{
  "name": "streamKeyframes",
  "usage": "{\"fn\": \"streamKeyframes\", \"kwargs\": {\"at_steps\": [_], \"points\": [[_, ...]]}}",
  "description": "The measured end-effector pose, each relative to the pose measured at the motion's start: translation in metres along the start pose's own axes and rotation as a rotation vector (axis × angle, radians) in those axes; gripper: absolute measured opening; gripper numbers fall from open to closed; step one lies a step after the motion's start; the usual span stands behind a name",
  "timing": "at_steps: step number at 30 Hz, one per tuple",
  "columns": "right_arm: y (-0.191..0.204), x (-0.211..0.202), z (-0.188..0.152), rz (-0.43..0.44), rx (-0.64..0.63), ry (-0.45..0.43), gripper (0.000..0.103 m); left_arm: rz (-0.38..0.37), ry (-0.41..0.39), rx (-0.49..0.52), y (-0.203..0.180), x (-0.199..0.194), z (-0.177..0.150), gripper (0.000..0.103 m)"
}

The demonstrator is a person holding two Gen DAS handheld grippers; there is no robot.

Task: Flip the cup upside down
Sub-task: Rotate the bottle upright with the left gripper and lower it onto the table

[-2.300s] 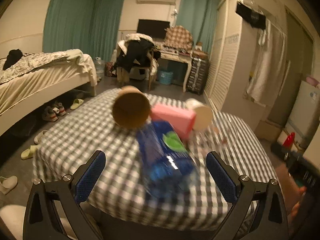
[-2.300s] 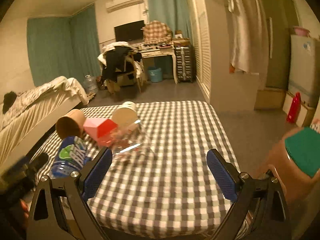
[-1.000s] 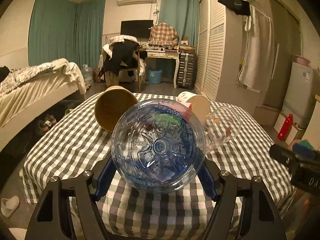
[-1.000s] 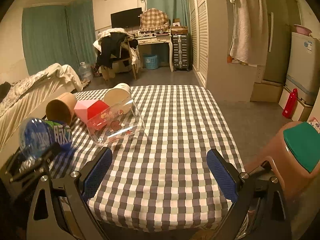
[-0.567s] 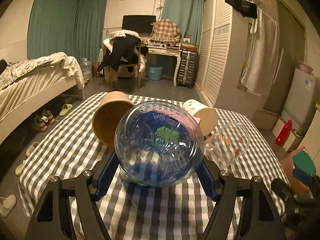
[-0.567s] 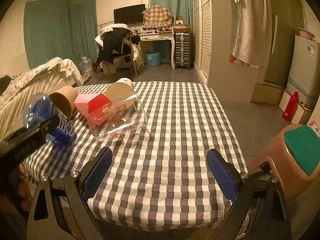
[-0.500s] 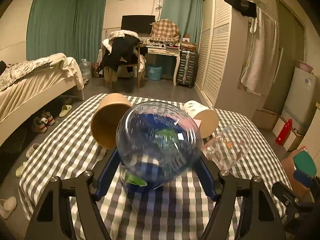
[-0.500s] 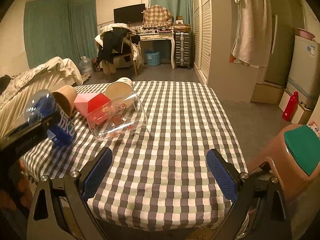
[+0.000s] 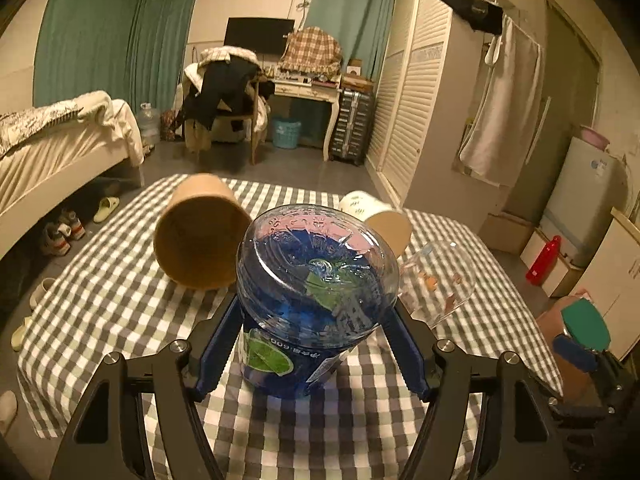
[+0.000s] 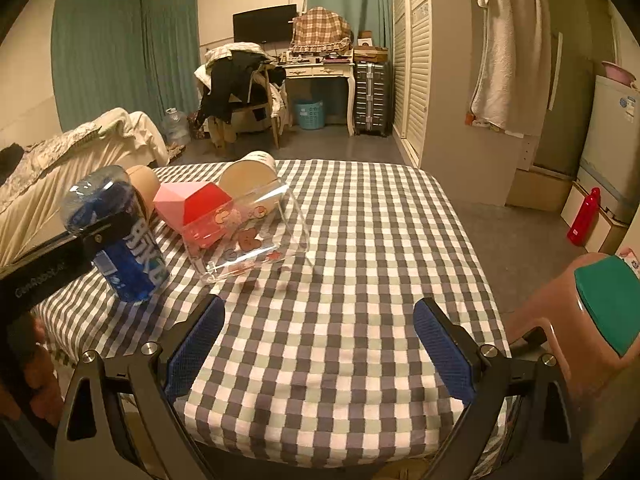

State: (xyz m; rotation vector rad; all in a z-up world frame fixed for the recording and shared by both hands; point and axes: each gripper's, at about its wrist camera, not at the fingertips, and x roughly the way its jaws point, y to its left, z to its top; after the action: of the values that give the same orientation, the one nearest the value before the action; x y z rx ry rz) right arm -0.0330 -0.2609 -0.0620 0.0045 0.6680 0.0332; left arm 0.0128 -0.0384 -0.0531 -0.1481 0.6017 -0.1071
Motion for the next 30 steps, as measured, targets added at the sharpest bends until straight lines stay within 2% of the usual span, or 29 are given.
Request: {"fn": "streamKeyframes", "kwargs": {"at_steps": [9, 12, 18, 24, 30], "points": [[-0.001, 0.002, 0.0, -0.008, 0.002, 0.005, 0.096, 0.002, -0.004, 0.022, -0.001, 0.0, 0.0, 0.074], [-0.001, 0.002, 0.002, -0.008, 0.003, 0.004, 0.096, 0.027, -0.019, 0.044, -0.006, -0.003, 0.0, 0.092], [0.001, -0.002, 0.006, 0.001, 0.01, -0.005, 0.096, 0.05, -0.054, 0.087, -0.012, -0.022, 0.006, 0.092], [0.004, -0.016, 0.009, 0.033, 0.024, -0.054, 0.096, 0.048, -0.138, 0.094, -0.001, -0.059, 0.018, 0.092], [0.02, -0.035, 0.016, 0.034, -0.002, -0.106, 0.096, 0.113, -0.207, 0.13, 0.003, -0.092, 0.023, 0.092]]}}
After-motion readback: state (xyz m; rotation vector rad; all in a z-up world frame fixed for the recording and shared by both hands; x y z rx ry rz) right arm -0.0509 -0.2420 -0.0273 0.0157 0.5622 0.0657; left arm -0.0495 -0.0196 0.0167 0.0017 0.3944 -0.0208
